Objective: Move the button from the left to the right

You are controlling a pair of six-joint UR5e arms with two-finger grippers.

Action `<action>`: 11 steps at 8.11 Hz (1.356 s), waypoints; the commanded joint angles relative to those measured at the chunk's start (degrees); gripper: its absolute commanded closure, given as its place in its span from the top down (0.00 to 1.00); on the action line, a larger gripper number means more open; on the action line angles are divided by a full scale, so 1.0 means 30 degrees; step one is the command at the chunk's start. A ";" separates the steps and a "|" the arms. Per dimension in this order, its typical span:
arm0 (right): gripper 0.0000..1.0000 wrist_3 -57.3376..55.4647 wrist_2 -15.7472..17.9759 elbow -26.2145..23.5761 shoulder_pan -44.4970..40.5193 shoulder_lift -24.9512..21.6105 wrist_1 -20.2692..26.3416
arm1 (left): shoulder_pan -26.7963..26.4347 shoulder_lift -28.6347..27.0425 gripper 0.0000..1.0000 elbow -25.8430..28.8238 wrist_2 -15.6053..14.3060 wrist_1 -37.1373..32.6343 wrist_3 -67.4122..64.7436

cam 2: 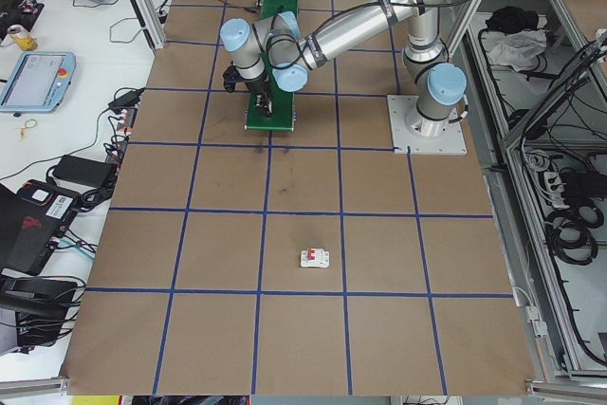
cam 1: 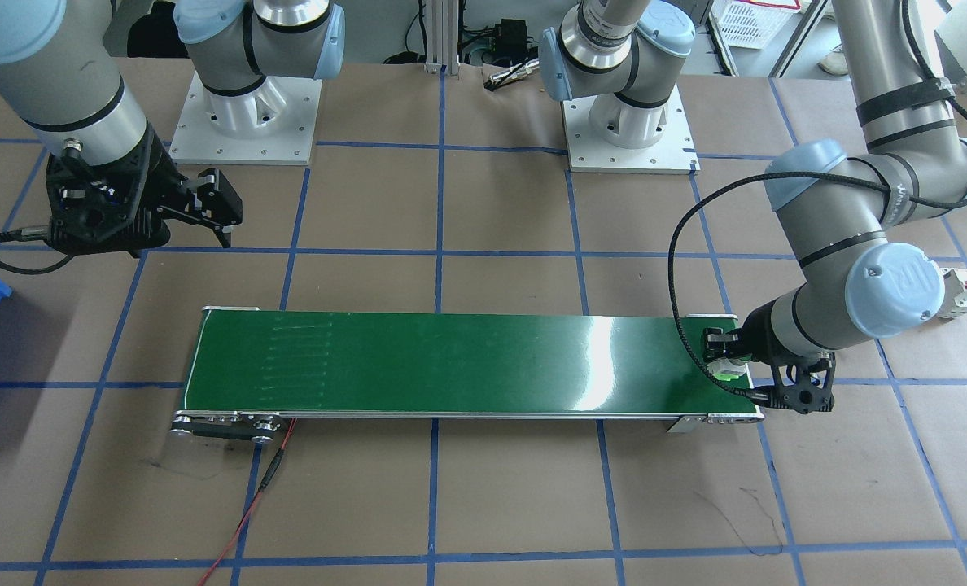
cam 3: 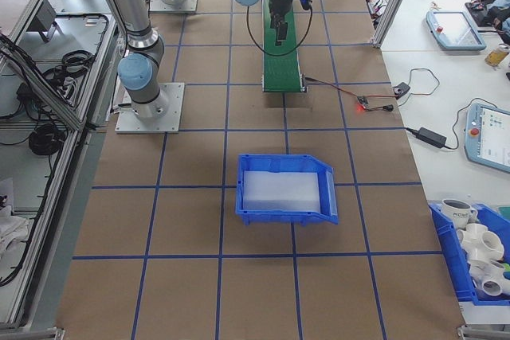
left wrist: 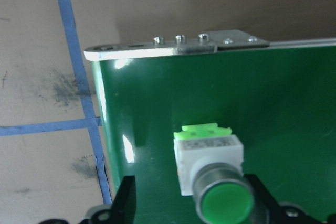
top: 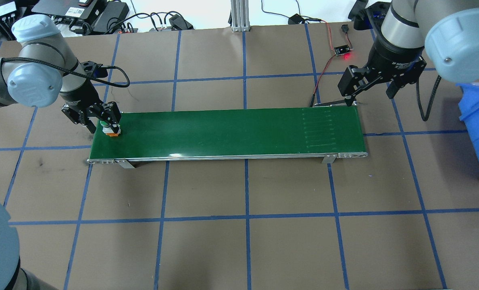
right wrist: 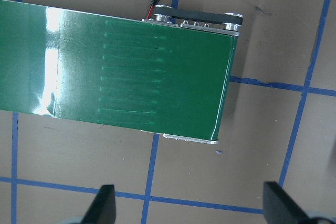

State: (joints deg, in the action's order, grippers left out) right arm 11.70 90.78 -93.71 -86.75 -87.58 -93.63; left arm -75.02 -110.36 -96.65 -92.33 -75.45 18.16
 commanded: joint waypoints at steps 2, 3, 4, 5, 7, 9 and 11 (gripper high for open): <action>1.00 -0.0063 0.0122 -0.0054 0.0000 0.0015 -0.0108 | -0.0942 0.2056 1.00 0.0193 0.0074 -0.0714 -0.0715; 1.00 -0.0063 0.0093 -0.0054 0.0000 0.0015 -0.0137 | -0.1703 0.3722 1.00 0.0078 0.0161 -0.1068 -0.2228; 1.00 -0.0092 0.0122 -0.0054 0.0000 0.0131 -0.0572 | -0.2349 0.5044 1.00 0.0193 0.0162 -0.1071 -0.2562; 1.00 -0.0121 0.0093 -0.0083 0.0000 0.0422 -0.1041 | -0.2616 0.5521 1.00 0.0223 0.0133 -0.1100 -0.2537; 1.00 -0.0296 -0.0140 -0.0083 0.0000 0.1038 -0.1629 | -0.2590 0.5731 1.00 0.0253 0.0046 -0.0869 -0.2449; 1.00 -0.0561 -0.0171 -0.0577 -0.0029 0.2031 -0.3262 | -0.2502 0.5673 1.00 0.0195 0.0250 -0.0779 -0.2624; 1.00 -0.0561 -0.0200 -0.1281 0.0000 0.2562 -0.4760 | -0.2531 0.5615 1.00 0.0048 0.0222 -0.0692 -0.2479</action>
State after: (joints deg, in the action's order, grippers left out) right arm 10.12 90.30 -95.72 -86.78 -81.50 -103.81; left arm -82.59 -93.26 -96.12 -91.57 -77.86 10.37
